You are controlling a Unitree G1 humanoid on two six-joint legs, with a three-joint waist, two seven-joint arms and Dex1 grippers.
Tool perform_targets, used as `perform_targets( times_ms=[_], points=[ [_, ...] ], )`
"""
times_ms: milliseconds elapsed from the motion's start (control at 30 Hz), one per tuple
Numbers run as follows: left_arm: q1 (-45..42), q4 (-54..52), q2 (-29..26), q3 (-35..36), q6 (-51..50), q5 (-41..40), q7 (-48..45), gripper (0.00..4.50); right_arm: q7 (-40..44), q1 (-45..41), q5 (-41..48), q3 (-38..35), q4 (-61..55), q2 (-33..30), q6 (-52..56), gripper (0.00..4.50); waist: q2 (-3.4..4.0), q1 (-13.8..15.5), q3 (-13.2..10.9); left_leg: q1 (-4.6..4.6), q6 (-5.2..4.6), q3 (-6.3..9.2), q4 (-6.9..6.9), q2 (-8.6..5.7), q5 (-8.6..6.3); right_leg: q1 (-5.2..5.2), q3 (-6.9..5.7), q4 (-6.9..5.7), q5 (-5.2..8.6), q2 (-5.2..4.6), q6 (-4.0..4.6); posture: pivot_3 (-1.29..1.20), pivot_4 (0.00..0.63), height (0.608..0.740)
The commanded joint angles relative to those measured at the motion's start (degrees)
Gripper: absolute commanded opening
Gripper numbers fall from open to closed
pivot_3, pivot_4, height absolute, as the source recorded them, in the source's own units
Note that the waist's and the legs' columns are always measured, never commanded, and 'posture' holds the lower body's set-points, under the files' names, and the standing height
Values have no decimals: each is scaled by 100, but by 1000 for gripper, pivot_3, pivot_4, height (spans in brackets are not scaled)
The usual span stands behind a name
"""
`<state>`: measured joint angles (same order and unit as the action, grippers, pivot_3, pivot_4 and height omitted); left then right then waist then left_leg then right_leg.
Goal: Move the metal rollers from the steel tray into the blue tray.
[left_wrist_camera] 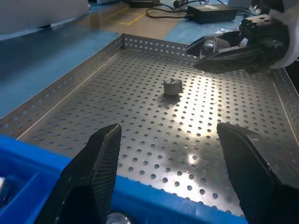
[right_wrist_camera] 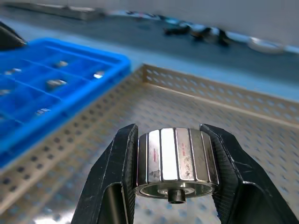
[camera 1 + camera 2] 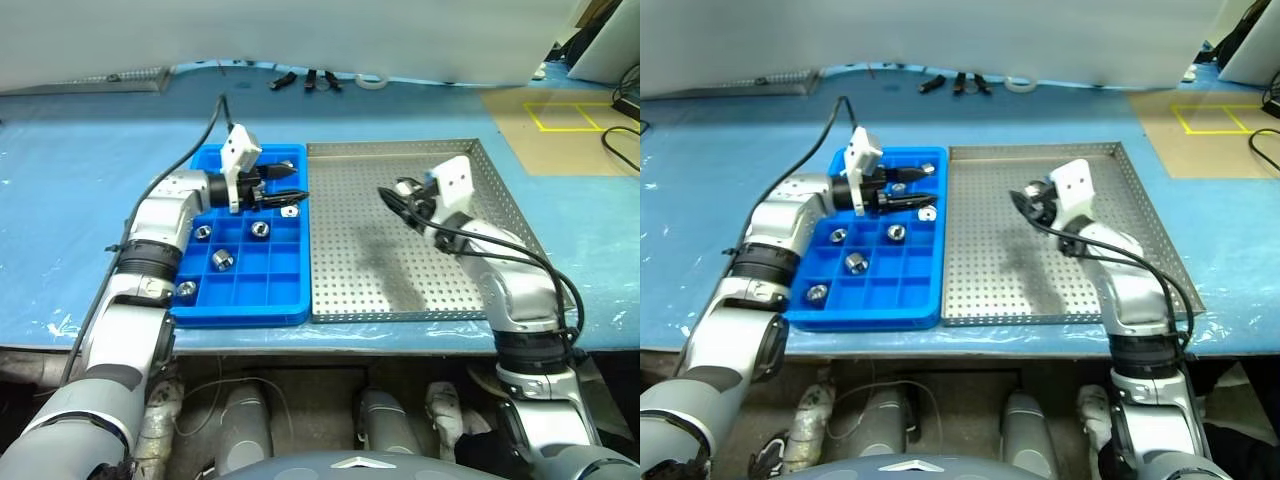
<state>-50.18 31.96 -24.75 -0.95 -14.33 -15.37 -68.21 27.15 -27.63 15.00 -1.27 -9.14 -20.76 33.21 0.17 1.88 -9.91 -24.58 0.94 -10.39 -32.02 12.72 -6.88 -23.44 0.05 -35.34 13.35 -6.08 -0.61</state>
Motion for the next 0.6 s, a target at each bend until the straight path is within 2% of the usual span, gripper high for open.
perform_targets(
  times_ms=[33,167,333,600],
  points=[
    [337,-691,-269,301,-258,-184,228,3449,329,-463,115,351,125,170,-93,1693,0,58,0,-2,1,0,2,0,0,-3,-1,0,0,0,0,-78,150,740],
    [940,-1465,-577,566,-634,-350,576,3449,645,-905,33,652,724,375,-328,1693,0,125,0,-25,12,7,10,3,8,-26,-10,-4,0,0,0,35,150,740],
    [1834,-2501,-924,984,-1116,-596,1024,3449,1169,-1206,-105,1039,1354,500,-701,1693,0,355,0,-62,41,23,12,4,25,-61,-21,-18,0,1,0,152,150,740],
    [2849,-3673,-1171,1471,-1662,-962,1620,3449,1882,-1411,-179,1532,1817,748,-810,1693,-1,569,0,-65,69,44,38,6,42,-65,-74,-28,0,1,0,258,150,740]
  ],
)
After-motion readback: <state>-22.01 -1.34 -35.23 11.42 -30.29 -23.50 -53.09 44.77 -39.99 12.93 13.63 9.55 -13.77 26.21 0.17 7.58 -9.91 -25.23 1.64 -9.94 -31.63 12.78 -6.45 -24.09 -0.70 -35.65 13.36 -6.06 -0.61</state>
